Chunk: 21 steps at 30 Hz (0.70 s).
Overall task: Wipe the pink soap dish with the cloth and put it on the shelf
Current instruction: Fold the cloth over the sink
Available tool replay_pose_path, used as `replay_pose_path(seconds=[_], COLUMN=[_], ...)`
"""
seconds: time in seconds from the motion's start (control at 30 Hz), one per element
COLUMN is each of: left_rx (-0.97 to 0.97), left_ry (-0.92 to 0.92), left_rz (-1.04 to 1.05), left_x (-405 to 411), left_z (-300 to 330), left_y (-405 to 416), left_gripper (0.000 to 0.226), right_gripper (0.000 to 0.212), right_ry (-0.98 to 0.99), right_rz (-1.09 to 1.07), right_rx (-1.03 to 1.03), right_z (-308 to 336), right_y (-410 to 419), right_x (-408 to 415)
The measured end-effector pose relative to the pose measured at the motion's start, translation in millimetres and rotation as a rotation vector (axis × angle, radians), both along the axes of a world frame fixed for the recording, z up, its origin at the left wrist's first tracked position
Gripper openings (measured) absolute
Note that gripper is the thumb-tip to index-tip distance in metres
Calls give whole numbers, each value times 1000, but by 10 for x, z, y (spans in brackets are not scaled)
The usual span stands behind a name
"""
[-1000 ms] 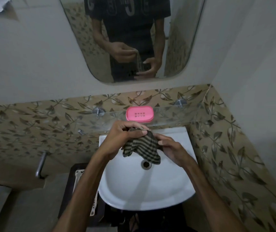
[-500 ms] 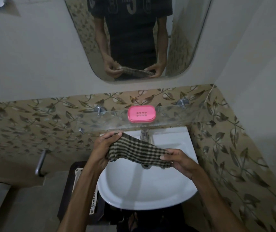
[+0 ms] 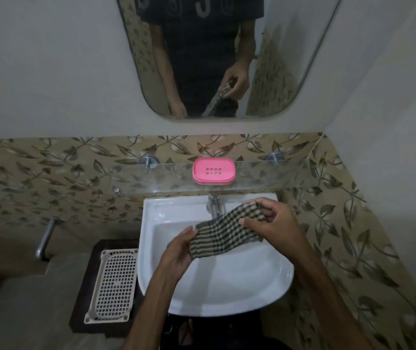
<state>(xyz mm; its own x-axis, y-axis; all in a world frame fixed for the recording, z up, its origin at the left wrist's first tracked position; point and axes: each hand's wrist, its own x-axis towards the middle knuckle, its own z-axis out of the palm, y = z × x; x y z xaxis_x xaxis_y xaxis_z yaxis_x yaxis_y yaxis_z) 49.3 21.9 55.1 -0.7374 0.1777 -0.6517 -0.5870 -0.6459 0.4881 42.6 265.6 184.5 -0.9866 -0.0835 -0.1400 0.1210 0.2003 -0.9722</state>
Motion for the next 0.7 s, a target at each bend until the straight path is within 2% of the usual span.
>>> replay_pose_path(seconds=[0.1,0.2,0.3,0.4,0.5,0.57,0.7], left_rx=[-119,-311,-477,-491,-435,-406,-479], left_ry=[-68,55,188,275,388,457,526], left_rz=[-68,-170,-184,-190,-322,-426,-432], left_x=[19,39,12,-42,-85,-97,-69], left_z=[-88,-117,-103,-107,-90,-69,21], left_y=[98,85,37,14,62,138,339], left_gripper=[52,61,70,76,86,83,51], right_gripper=[46,55,60,57,54,53,34], right_ry=[18,75,109,122,186,218,217], right_rz=[-31,-46,-42,-51,-59,-51,5], right_rx=[246,389,454,444,419,385,258], right_z=[46,107,186,298,456,587,791], right_y=[-4,72,172,194,132,76,53], right_x=[-23,-3,37,102,171,199,183])
